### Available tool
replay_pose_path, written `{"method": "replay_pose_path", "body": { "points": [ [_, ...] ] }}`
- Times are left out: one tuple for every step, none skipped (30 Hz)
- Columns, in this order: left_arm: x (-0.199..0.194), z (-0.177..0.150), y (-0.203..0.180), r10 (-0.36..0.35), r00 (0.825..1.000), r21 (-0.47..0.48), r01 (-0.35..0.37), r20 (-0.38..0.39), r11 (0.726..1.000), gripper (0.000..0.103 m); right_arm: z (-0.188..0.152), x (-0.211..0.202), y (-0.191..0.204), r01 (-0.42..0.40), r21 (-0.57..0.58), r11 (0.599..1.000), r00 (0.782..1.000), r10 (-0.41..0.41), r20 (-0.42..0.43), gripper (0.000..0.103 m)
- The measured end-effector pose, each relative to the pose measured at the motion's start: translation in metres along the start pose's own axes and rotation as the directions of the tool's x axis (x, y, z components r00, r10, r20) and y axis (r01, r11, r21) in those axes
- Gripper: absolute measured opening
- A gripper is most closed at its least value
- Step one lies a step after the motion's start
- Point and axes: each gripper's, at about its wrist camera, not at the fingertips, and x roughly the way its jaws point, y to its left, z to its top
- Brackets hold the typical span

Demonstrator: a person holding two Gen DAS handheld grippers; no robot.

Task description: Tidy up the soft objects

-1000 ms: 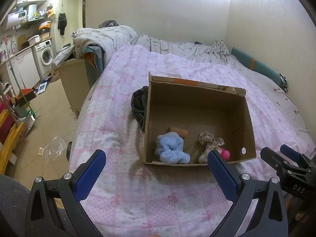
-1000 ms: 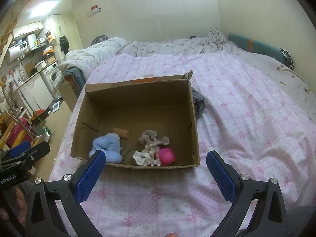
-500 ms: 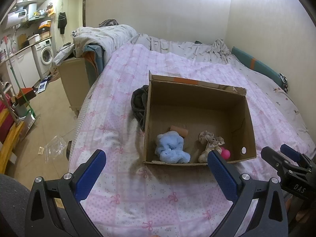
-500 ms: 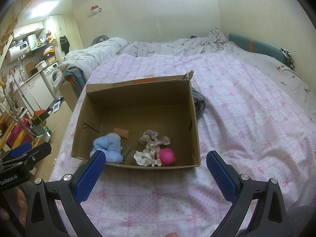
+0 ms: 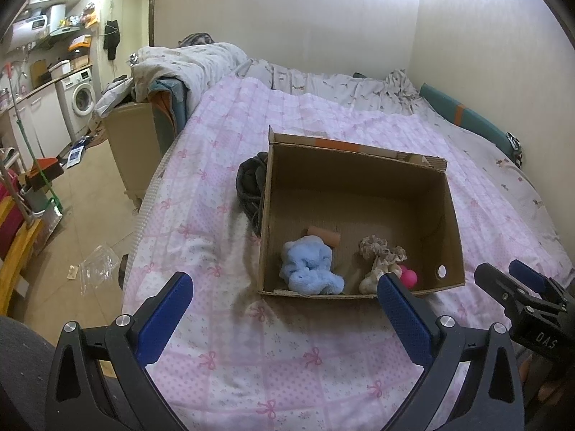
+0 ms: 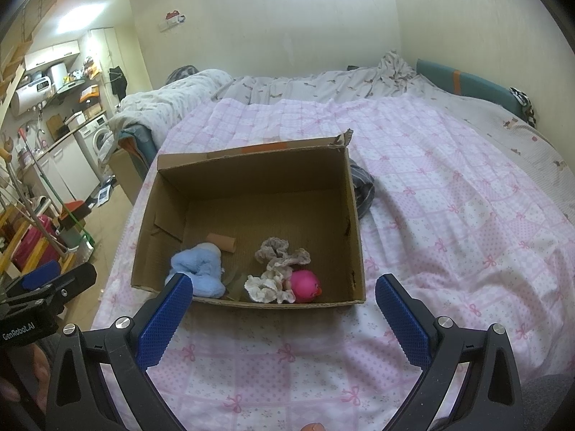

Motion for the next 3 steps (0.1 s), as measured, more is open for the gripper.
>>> {"method": "replay_pose_path", "body": {
  "points": [
    [0.0006, -0.0003, -0.0003, 0.0, 1.0, 0.001, 0.0, -0.002, 1.0, 0.102, 0.0006, 0.0004, 0.0001, 0.0, -0.001, 1.0, 1.0, 0.0, -0.001, 0.103],
    [0.0005, -0.0003, -0.0001, 0.0, 1.0, 0.001, 0.0, -0.003, 1.0, 0.103, 0.0003, 0.0, 0.0007, 0.002, -0.001, 1.0, 1.0, -0.002, 0.0, 0.103],
    [0.0009, -0.0005, -0.0001, 0.0, 1.0, 0.0, 0.0, -0.004, 1.0, 0.102, 0.0004, 0.0001, 0.0005, 0.002, 0.0, 1.0, 1.0, -0.002, 0.001, 0.103]
  ]
}}
